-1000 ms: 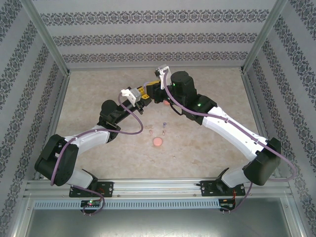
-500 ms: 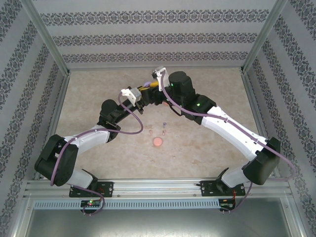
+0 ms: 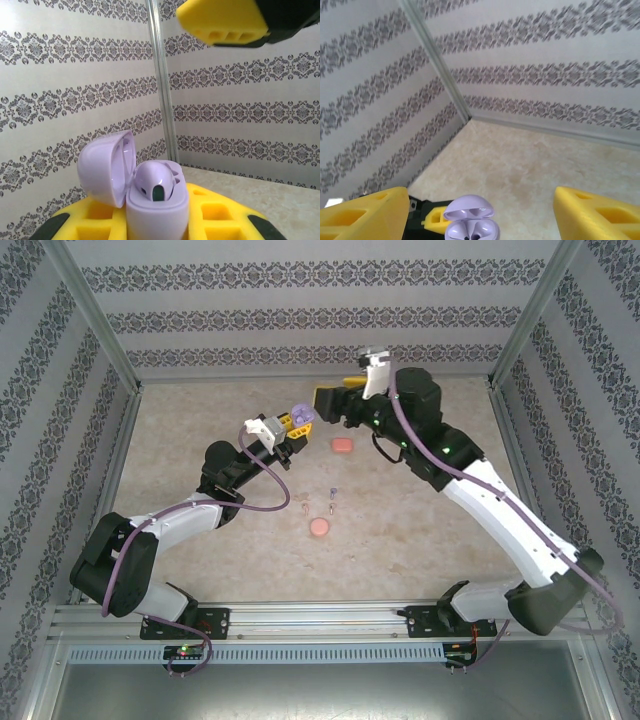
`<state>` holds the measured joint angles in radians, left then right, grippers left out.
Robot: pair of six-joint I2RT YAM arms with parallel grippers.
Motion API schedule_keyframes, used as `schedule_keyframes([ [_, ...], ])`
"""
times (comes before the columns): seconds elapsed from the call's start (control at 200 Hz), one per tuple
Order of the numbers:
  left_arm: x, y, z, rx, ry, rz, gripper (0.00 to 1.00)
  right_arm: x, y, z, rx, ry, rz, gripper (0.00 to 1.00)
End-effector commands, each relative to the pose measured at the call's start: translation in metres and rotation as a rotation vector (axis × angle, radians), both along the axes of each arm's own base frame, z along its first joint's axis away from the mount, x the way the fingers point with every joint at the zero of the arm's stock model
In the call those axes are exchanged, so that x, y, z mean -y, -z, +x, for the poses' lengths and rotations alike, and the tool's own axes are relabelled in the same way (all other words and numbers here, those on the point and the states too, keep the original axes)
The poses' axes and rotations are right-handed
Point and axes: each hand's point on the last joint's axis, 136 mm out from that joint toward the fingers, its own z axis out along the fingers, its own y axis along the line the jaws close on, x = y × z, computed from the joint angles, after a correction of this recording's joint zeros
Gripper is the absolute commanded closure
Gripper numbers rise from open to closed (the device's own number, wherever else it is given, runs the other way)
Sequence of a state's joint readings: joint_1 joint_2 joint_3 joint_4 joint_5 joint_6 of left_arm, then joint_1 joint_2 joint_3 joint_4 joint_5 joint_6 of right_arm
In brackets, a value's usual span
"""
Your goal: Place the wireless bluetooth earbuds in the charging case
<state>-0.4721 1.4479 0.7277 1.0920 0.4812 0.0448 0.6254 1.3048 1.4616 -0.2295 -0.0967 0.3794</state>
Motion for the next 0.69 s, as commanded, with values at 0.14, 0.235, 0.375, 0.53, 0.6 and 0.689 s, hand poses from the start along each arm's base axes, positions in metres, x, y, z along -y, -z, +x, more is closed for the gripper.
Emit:
schedule_keyframes([
  [0.14,-0.007,-0.029,-0.010,0.082,-0.035,-0.047,1.00,0.046,0.090,0.017,-0.272,0.200,-0.046,0.24],
  [0.235,-0.012,-0.031,-0.012,0.086,-0.053,-0.052,1.00,0.056,0.136,0.022,-0.380,0.259,-0.103,0.25],
  [0.375,-0.019,-0.032,-0.015,0.086,-0.084,-0.060,1.00,0.060,0.206,0.026,-0.547,0.320,-0.199,0.27],
  [0.53,-0.029,-0.031,-0.019,0.084,-0.124,-0.074,1.00,0.059,0.275,0.028,-0.725,0.391,-0.295,0.30],
  [0.6,-0.032,-0.029,-0.020,0.080,-0.137,-0.077,1.00,0.054,0.298,0.027,-0.785,0.414,-0.330,0.32],
  [0.689,-0.036,-0.026,-0.021,0.078,-0.153,-0.084,1.00,0.047,0.316,0.026,-0.827,0.460,-0.369,0.33],
])
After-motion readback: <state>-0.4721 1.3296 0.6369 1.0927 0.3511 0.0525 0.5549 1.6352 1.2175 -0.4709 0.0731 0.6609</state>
